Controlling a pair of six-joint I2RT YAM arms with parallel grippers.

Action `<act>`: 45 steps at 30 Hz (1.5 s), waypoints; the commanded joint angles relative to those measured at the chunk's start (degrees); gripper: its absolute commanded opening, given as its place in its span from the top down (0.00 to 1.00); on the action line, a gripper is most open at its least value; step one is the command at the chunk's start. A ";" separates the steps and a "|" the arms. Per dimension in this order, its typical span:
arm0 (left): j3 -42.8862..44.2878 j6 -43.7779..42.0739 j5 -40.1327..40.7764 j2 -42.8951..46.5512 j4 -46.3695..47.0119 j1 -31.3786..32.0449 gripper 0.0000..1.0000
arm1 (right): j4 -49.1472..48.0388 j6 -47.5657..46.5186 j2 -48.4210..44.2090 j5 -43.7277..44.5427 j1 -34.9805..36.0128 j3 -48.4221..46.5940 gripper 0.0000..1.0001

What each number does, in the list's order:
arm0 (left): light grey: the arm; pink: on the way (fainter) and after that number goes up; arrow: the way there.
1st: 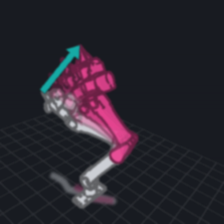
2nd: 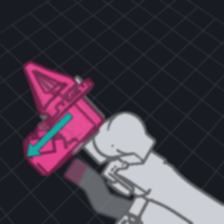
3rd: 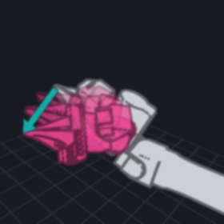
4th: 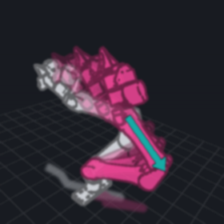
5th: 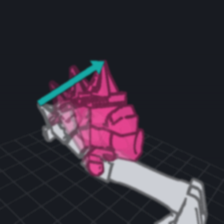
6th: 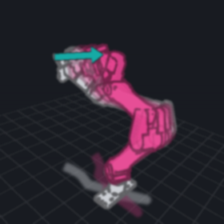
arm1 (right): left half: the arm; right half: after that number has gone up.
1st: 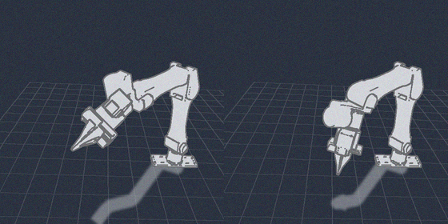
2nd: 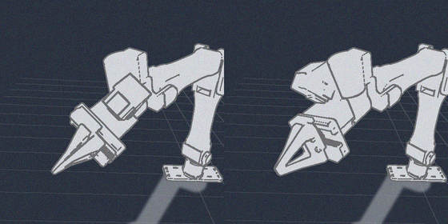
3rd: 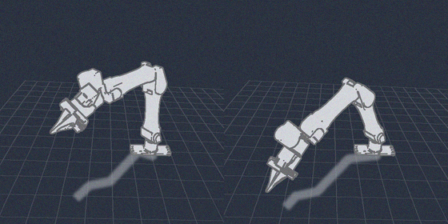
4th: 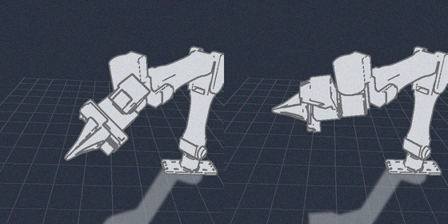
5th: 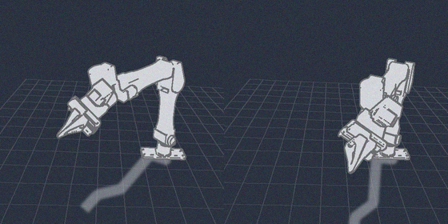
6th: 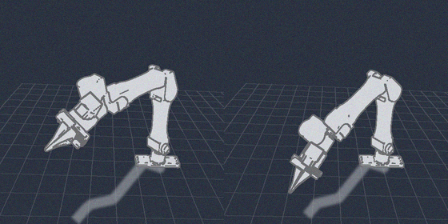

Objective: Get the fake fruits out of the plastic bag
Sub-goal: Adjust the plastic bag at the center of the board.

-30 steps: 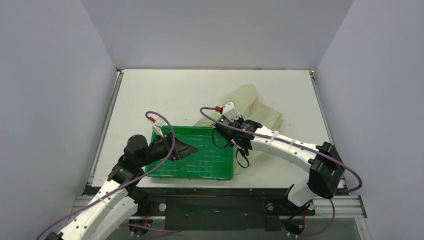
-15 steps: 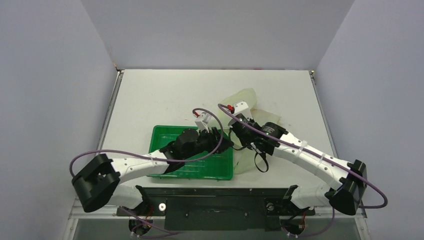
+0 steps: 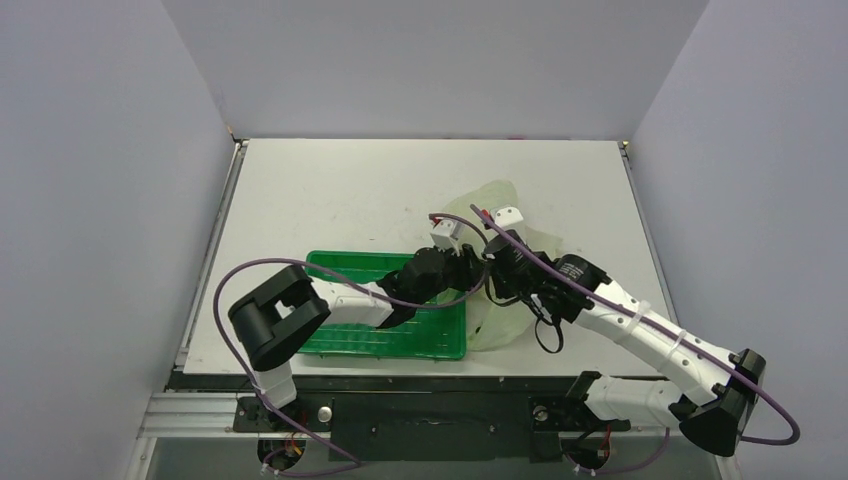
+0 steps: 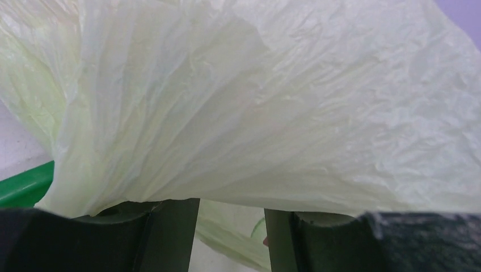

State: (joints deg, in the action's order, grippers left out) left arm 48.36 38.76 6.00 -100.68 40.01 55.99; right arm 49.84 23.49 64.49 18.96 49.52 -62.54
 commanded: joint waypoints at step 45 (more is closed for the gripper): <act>28.06 -14.67 4.39 -15.72 -27.10 -7.96 0.56 | 7.73 11.37 -10.23 3.05 -1.27 5.21 1.00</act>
State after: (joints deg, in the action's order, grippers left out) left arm 72.58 24.49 15.18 -115.48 20.47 52.49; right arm 53.71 28.16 56.21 19.11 48.14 -59.66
